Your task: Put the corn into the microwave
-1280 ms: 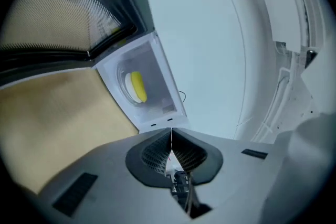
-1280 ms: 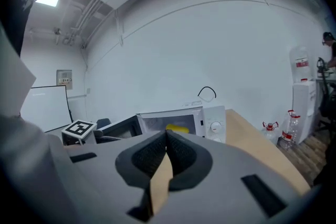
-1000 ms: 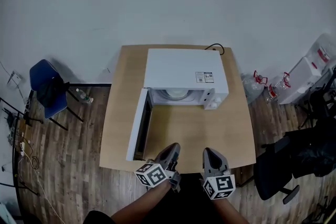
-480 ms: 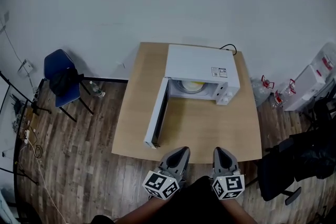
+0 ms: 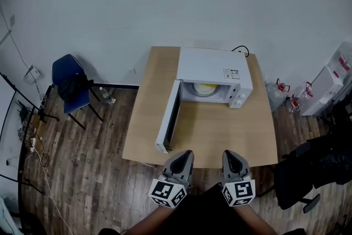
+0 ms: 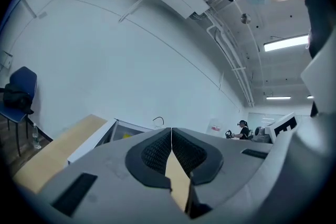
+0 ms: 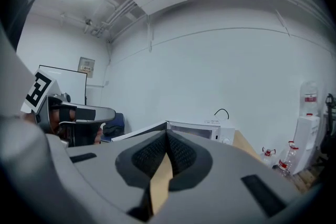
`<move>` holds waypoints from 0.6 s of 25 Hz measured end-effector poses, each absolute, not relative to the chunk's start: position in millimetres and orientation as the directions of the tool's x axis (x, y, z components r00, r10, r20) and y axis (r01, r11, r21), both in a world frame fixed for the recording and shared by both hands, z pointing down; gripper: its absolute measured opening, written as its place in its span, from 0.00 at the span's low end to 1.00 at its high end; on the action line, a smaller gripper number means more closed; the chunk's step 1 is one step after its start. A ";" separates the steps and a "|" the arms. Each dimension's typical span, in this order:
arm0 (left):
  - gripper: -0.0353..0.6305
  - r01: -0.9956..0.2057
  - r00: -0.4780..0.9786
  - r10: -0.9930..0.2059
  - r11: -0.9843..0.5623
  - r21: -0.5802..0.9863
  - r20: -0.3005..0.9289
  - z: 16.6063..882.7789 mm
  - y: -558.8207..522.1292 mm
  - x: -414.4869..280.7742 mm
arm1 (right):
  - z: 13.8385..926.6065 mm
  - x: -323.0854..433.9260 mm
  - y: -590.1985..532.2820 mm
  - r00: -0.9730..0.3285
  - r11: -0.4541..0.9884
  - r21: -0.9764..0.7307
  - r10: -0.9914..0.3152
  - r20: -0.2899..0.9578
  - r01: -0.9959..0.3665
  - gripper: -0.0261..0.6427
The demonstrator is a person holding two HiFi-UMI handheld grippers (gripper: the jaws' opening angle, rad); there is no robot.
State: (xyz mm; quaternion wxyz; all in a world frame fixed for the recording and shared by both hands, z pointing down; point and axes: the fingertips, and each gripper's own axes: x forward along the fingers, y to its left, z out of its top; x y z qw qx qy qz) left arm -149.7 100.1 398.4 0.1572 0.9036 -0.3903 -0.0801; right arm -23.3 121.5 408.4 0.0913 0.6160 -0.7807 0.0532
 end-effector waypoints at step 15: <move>0.07 -0.708 0.673 -0.739 -0.640 0.300 0.012 397.9 108.1 -132.5 | 410.8 -0.7 129.7 -0.208 0.218 0.026 -0.957 0.201 -0.976 0.13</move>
